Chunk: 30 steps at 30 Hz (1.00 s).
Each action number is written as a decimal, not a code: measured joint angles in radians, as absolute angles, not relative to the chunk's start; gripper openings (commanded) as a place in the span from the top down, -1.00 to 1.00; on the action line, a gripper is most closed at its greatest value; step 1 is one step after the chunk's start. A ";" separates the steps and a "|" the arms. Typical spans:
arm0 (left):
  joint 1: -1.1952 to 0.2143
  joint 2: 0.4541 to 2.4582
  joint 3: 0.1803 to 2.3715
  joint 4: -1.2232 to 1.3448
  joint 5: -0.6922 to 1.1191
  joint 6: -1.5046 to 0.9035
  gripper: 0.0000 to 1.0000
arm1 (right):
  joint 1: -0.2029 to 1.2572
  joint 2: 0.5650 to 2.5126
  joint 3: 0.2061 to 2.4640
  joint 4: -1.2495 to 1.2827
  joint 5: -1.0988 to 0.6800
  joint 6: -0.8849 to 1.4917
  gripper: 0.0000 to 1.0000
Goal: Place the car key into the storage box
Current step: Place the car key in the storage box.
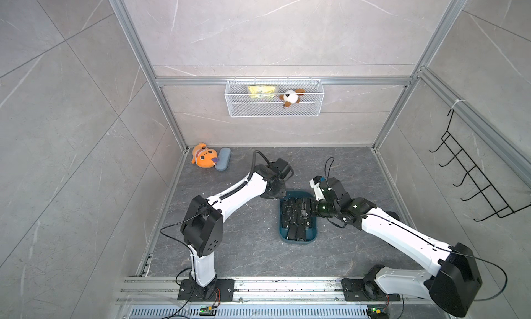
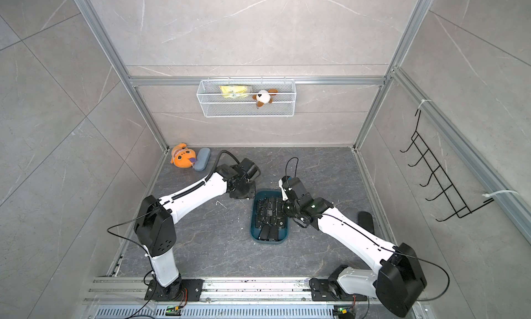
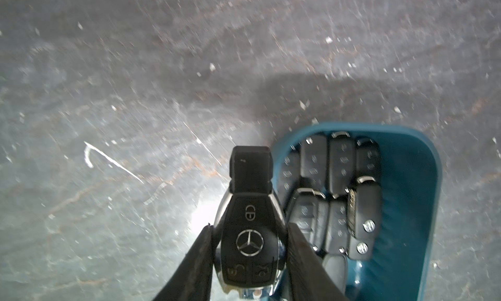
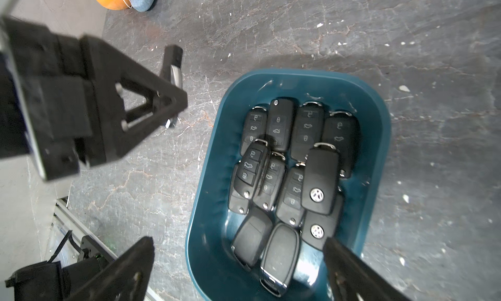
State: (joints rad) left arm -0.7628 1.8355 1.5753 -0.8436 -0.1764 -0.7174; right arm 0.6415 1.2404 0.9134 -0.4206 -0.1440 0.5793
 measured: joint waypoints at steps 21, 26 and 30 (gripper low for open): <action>-1.074 1.851 1.483 -0.760 -0.233 -0.974 0.24 | 0.641 0.863 0.694 -0.585 -0.054 0.619 -0.99; -1.084 1.920 1.485 -0.749 -0.226 -0.981 0.24 | 0.641 0.808 0.659 -0.626 -0.033 0.646 -0.99; -1.084 1.961 1.491 -0.745 -0.224 -0.980 0.24 | 0.641 0.779 0.652 -0.650 -0.022 0.662 -0.99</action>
